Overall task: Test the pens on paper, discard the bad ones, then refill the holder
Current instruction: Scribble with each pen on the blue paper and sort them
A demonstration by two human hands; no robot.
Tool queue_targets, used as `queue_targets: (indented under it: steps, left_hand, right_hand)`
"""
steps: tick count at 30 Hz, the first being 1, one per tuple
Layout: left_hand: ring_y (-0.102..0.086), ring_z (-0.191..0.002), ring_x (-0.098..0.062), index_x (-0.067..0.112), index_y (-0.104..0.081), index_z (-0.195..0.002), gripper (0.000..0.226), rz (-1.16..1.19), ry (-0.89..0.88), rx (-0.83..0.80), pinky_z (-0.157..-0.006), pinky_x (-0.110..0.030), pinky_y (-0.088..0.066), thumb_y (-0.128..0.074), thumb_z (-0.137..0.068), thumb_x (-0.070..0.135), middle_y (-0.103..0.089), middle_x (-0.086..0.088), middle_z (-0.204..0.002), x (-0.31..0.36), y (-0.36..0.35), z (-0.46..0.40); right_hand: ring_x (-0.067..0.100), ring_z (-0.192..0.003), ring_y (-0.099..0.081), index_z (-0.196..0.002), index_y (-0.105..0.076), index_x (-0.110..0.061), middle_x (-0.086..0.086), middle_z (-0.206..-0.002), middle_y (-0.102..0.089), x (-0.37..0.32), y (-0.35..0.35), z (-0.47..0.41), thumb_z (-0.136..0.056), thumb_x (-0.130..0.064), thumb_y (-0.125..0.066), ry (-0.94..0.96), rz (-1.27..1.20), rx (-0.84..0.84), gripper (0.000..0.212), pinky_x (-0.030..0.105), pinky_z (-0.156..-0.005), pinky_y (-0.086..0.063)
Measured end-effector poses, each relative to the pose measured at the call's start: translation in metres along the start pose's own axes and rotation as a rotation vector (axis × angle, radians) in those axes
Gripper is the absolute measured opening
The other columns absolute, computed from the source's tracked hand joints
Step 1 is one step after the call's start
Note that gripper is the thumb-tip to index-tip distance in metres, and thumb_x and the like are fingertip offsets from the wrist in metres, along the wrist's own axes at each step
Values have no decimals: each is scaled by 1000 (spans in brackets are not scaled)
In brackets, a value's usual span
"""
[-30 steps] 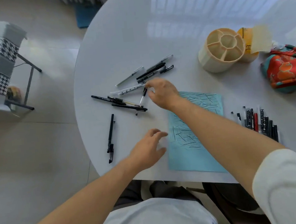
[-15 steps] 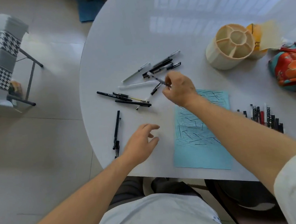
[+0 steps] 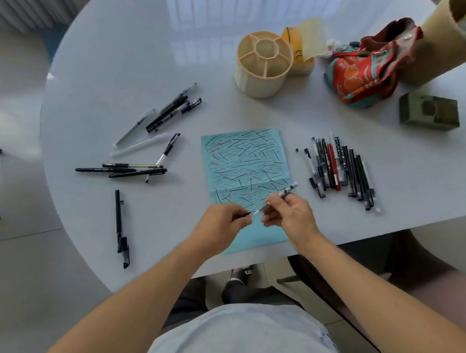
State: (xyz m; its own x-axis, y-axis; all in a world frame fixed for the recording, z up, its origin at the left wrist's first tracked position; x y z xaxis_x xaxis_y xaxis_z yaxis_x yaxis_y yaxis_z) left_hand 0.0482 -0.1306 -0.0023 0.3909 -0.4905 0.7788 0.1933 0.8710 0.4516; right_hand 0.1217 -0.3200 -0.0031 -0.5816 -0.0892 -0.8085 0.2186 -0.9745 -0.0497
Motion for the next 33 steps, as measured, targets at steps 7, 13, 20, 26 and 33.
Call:
queue_targets:
  steps: [7, 13, 20, 26, 33]
  left_hand:
    - [-61, -96, -16, 19, -71, -101, 18, -339, -83, 102, -84, -36, -51, -64, -93, 35, -68, 5, -100, -19, 1, 10]
    - [-50, -118, -15, 21, -73, -106, 21, -407, -162, 120, -95, -31, -46, -64, -93, 35, -64, 8, -119, -21, -13, 11]
    - [-51, -118, -14, 19, -75, -104, 20, -414, -171, 141, -96, -28, -44, -65, -93, 33, -64, 9, -122, -27, -15, 15]
    - [-51, -118, -13, 20, -75, -106, 24, -386, -153, 169, -97, -26, -42, -65, -93, 37, -64, 10, -121, -28, -18, 14]
    - [-53, -105, -10, 25, -73, -107, 22, -297, -152, 219, -86, -25, -47, -65, -93, 40, -68, 11, -109, -19, -22, 15]
  right_hand:
    - [15, -61, -66, -87, -75, -13, 1, -71, -74, -6, 74, -2, -99, -26, -67, 150, 304, 237, 20, 28, -60, -60]
    - [15, -72, -73, -90, -78, -32, -6, -86, -78, 12, 51, 3, -89, -25, -67, 248, 421, 76, 12, 27, -63, -61]
    - [8, -59, -64, -87, -74, -37, -17, -73, -70, 16, 47, -1, -85, -40, -62, 369, 741, 56, 12, 22, -52, -49]
    - [15, -55, -63, -81, -69, -27, 0, -68, -71, 9, 64, 0, -87, -20, -65, 279, 565, 170, 10, 25, -47, -50]
    - [26, -61, -67, -93, -66, -6, 17, -79, -75, 1, 37, 21, -93, -12, -67, 151, 161, -80, 6, 39, -64, -60]
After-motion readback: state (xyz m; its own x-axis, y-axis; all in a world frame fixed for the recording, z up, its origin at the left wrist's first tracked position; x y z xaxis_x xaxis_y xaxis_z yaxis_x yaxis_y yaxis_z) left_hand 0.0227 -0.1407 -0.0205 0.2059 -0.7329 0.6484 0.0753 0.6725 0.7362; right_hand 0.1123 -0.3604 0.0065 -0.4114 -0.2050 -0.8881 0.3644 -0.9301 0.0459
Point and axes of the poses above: each hand's wrist, its own z-axis away from the middle knuckle, its own y-axis out of the back of the hand, x = y × z, the point moved 1 cm from there along -z, towards the middle knuckle
